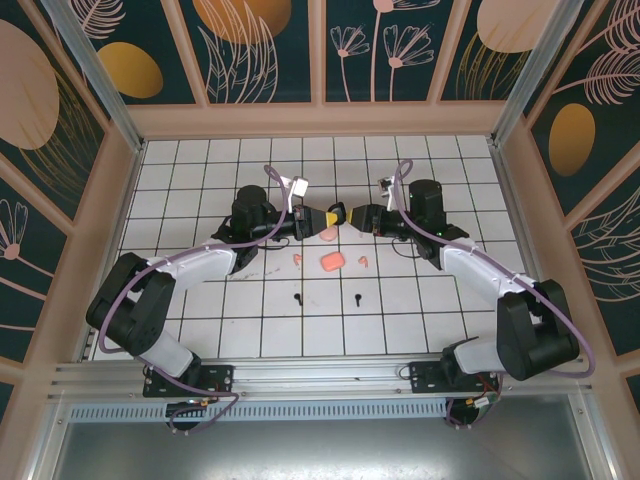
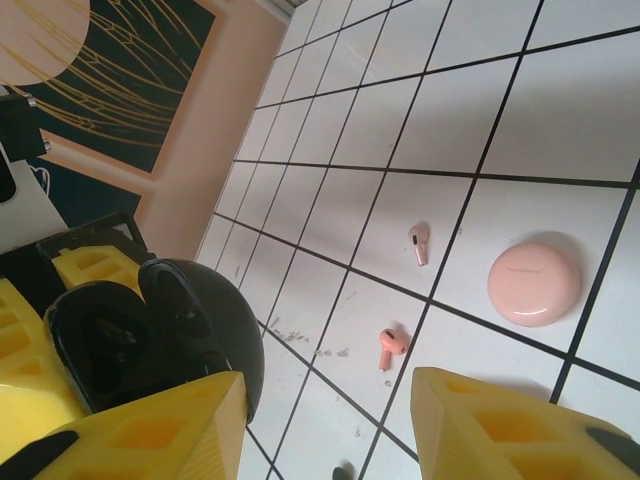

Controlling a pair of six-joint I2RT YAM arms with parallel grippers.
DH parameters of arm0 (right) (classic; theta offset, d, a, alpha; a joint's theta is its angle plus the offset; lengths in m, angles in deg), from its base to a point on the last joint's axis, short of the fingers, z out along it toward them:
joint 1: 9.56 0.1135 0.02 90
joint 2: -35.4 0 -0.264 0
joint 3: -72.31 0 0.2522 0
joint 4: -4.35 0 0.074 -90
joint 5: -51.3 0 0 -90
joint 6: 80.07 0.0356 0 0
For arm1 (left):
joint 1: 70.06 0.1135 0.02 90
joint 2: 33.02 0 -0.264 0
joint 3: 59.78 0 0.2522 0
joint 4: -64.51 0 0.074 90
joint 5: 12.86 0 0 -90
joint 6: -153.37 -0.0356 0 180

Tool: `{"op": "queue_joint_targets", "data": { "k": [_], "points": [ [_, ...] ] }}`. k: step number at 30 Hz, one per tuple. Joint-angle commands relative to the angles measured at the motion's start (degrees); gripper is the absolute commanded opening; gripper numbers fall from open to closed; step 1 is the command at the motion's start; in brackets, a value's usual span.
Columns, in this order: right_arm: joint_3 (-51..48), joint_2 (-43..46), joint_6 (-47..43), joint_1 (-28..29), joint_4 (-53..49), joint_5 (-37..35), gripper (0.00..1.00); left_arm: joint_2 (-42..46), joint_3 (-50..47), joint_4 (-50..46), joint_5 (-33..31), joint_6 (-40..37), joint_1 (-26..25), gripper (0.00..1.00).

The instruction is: Insert the wireless bluetooth earbuds into the charging case

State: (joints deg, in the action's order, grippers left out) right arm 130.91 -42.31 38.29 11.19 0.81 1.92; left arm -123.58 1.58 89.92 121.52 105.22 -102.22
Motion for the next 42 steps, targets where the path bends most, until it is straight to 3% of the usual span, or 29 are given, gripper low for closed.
{"op": "queue_joint_targets", "data": {
  "k": [1,9,35,42],
  "points": [
    [-1.27,2.31,0.46,-0.44,2.55,2.89,0.47,1.62,0.04,3.80,1.74,0.57,-0.27,0.00],
    [-1.42,4.76,0.71,-1.00,3.07,6.95,0.44,1.10,-0.14,5.76,3.29,1.79,-0.27,0.00],
    [1.78,1.45,1.06,-1.07,3.15,6.75,0.34,0.26,-0.13,6.70,3.70,2.32,-1.46,0.00],
    [2.18,0.54,1.17,-1.00,3.30,7.01,0.25,0.21,-0.03,6.70,3.31,2.36,-1.70,0.00]
  ]
}}
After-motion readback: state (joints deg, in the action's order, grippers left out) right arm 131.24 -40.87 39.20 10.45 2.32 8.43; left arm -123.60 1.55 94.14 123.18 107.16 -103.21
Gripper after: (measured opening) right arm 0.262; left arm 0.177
